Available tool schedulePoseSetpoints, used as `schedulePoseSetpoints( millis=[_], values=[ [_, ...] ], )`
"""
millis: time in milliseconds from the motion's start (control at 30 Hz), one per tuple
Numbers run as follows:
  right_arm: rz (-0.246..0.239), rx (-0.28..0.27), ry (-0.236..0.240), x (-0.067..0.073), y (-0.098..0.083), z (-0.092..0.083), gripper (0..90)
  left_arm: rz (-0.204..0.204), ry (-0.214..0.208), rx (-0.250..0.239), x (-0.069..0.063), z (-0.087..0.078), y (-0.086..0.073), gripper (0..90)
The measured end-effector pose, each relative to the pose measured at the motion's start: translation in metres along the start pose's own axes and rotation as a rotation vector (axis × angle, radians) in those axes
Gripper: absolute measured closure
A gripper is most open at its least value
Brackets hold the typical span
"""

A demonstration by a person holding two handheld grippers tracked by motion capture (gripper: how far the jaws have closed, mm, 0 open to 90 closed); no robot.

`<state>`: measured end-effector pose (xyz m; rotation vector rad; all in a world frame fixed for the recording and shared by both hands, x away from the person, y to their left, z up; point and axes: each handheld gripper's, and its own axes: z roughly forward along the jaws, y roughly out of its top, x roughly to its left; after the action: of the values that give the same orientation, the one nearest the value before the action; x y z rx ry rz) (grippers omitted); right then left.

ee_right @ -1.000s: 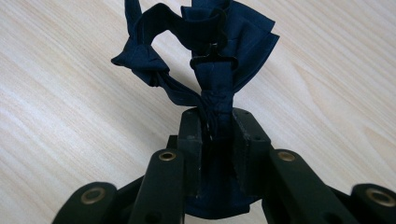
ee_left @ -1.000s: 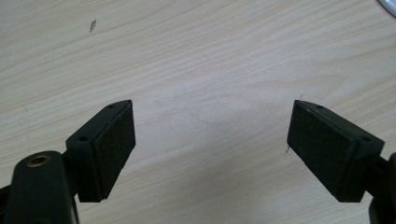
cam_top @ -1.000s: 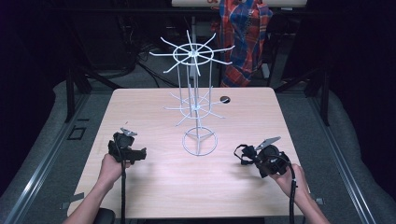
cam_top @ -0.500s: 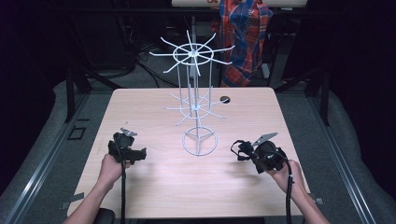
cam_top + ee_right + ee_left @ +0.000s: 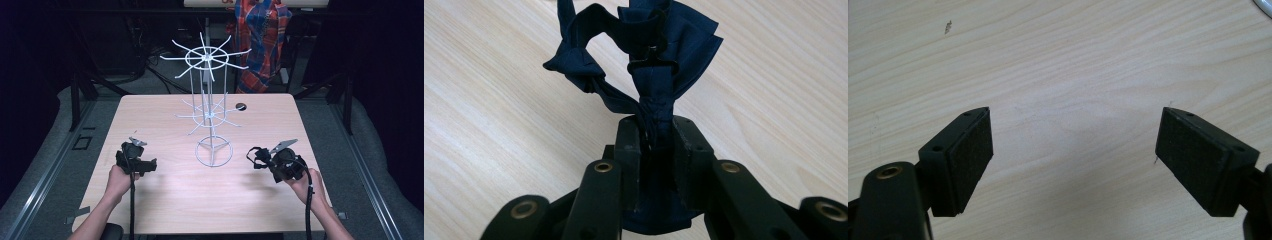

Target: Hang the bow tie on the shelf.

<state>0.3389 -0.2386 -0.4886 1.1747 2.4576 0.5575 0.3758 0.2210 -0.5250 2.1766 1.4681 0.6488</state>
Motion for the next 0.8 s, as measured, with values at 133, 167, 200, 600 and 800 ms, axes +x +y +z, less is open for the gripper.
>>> schedulePoseSetpoints(
  millis=[133, 167, 200, 600, 800],
  values=[
    [0.001, -0.02, 0.001, 0.001, 0.005, -0.003, 75.0, -0.003, 0.002, -0.003, 0.0, 0.0, 0.0, 15.5],
    [0.001, -0.02, 0.001, 0.001, 0.005, -0.003, 75.0, -0.004, 0.001, -0.001, 0.001, 0.0, -0.001, 15.5],
    [0.0, -0.023, 0.002, 0.001, 0.005, -0.003, 75.0, -0.004, 0.0, 0.002, 0.001, 0.0, -0.001, 15.5],
    [0.0, -0.039, 0.002, -0.001, 0.01, -0.009, 75.1, -0.008, -0.002, 0.004, 0.001, -0.001, -0.001, 15.5],
    [0.004, -0.06, 0.001, -0.003, 0.015, -0.013, 75.1, -0.012, -0.004, 0.007, 0.002, -0.001, -0.001, 15.5]
  ],
)
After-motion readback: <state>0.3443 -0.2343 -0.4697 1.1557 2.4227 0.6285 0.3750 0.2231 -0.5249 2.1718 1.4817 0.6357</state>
